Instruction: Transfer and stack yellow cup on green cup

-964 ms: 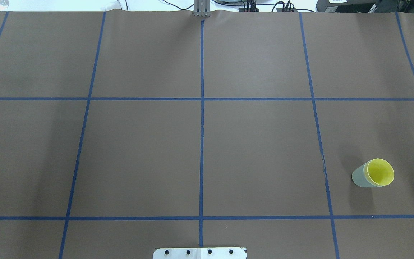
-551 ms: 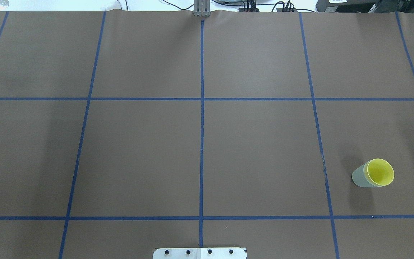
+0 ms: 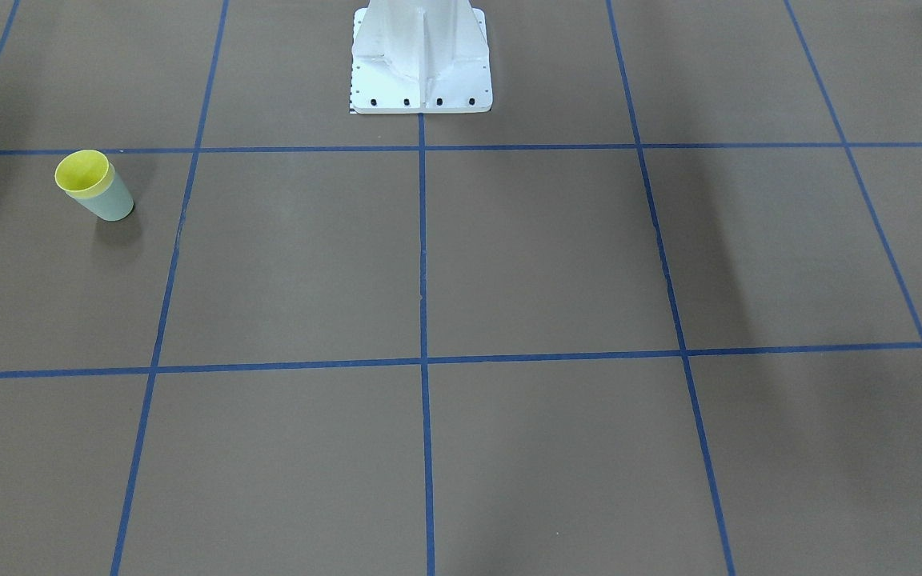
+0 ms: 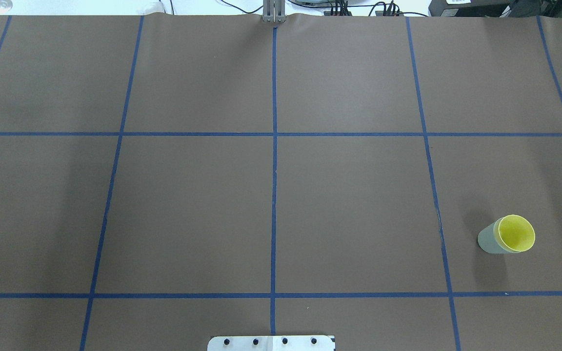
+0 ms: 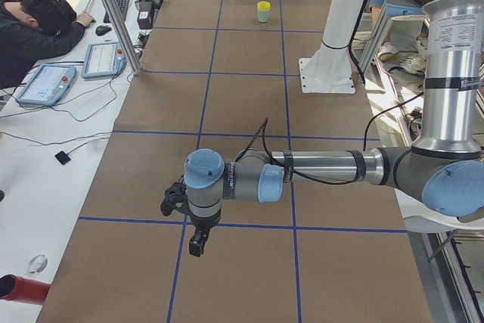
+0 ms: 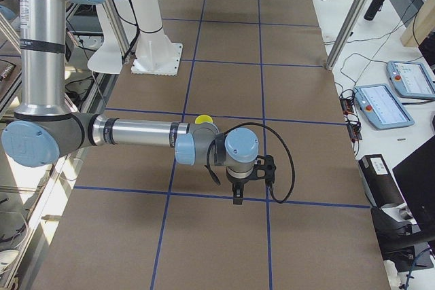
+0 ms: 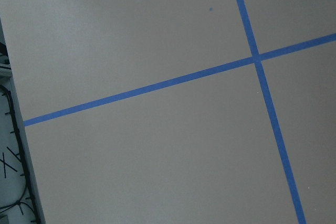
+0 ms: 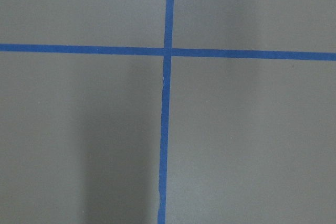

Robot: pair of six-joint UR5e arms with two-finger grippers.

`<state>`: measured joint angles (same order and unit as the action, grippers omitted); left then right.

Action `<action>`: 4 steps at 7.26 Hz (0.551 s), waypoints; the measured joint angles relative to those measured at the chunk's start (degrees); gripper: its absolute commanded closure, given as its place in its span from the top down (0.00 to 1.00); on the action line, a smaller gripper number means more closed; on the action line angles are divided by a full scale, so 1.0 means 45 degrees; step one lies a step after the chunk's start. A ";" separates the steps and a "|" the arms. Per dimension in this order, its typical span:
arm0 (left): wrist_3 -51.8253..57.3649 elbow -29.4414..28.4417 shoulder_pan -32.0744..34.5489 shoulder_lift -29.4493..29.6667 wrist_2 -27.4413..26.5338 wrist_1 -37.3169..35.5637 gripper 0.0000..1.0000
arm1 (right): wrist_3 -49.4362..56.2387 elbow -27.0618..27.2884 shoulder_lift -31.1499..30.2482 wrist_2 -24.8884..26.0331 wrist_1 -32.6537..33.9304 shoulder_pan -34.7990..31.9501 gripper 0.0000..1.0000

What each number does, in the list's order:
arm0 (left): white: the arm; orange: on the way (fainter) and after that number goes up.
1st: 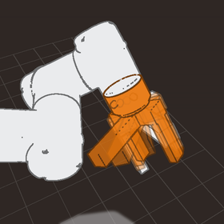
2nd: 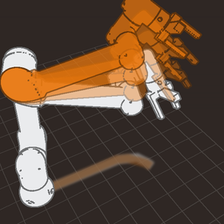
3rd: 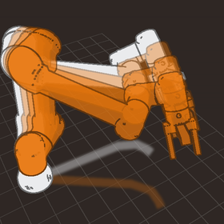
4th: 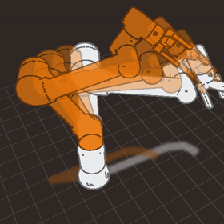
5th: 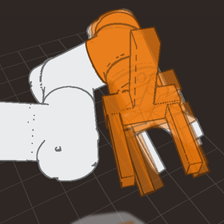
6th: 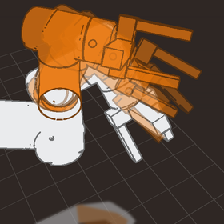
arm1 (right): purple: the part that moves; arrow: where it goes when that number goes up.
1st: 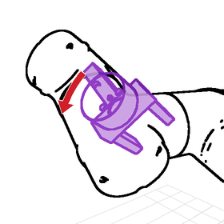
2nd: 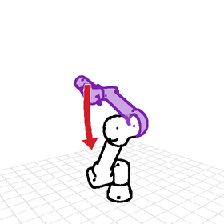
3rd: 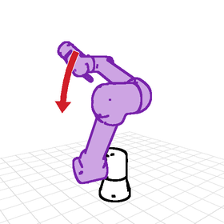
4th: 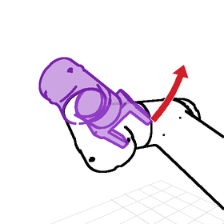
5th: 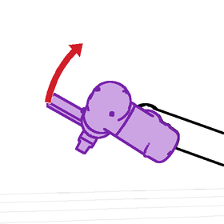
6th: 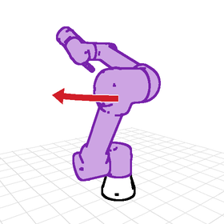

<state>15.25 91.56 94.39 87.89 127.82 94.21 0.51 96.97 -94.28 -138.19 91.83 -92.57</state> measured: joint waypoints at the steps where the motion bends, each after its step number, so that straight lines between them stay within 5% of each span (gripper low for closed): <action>1: -0.0417 0.0147 0.0000 -0.0005 0.0282 -0.0005 1.00 | 0.0004 0.0515 0.0018 0.0012 0.0573 -0.0062 1.00; 4: -0.1793 0.0597 -0.0002 -0.0002 0.0512 -0.0020 1.00 | 0.0016 0.1080 -0.0006 0.0133 0.0976 -0.0076 1.00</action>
<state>7.18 94.24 94.38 87.88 130.12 94.11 0.58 101.83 -94.30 -137.59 96.22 -92.91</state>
